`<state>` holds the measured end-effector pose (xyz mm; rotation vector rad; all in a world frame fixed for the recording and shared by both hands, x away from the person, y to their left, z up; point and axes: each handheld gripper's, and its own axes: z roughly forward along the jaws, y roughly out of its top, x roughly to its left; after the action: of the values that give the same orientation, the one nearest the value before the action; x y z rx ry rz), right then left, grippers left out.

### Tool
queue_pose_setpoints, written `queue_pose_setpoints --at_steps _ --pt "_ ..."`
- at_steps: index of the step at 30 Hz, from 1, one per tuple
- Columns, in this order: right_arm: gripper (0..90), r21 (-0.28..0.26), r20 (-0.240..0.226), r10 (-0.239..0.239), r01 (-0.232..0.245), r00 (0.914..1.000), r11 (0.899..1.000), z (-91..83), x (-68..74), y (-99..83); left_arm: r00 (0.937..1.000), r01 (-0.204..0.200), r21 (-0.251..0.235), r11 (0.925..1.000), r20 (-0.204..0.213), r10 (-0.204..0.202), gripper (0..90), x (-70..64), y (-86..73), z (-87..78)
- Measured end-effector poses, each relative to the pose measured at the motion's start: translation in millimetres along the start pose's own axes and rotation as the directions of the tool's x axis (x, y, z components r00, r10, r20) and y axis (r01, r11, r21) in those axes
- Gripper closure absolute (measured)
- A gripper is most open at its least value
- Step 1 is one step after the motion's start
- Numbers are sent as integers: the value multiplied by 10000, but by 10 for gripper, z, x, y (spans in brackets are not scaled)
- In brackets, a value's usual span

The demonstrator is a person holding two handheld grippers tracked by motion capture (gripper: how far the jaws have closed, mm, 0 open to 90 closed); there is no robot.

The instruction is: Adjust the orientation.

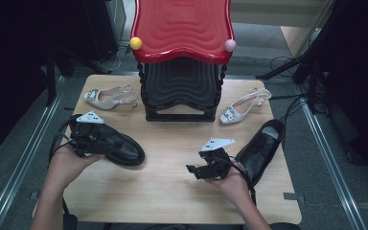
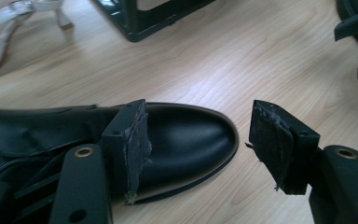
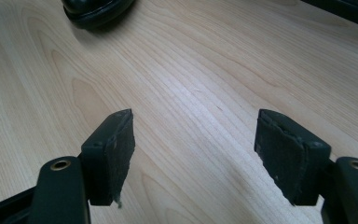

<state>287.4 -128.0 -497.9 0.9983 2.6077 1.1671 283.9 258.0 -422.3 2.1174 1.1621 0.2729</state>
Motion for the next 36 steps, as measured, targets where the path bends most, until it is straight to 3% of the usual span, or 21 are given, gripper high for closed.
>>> queue_pose_setpoints --at_steps 10,19,22,24,27,32,34,35,36 --pt "309 165 -154 -241 243 9996 9996 79 39 43 9960 772 -203 9968 -430 -780 366 210 -100 -186" --pt "312 211 -297 -244 250 9993 9995 123 45 65 9832 1481 148 9889 -1098 -1457 345 467 -103 -256" --pt "312 233 -306 -209 216 9993 9995 130 56 69 9809 1666 254 9857 -1059 -1631 340 569 -72 -197" --pt "312 230 -272 -237 243 9994 9994 128 61 70 9762 1808 536 9821 -1311 -1726 336 644 -45 -111" --pt "312 208 -228 -268 273 9994 9994 117 58 70 9729 1989 829 9765 -1367 -1865 326 706 -17 -31" --pt "312 297 -110 -298 302 9995 9991 113 60 61 9711 1940 1400 9709 -1677 -1699 292 781 -15 98" --pt "311 306 -99 -347 350 9993 9989 113 60 58 9706 2117 1346 9680 -1451 -1921 283 821 -30 135" --pt "311 342 -60 -407 409 9992 9986 111 66 51 9730 2186 1340 9666 -1046 -2056 291 829 -46 164" --pt "311 348 -33 -441 442 9990 9984 112 68 48 9730 2186 1340 9666 -1046 -2056 299 829 -46 164"
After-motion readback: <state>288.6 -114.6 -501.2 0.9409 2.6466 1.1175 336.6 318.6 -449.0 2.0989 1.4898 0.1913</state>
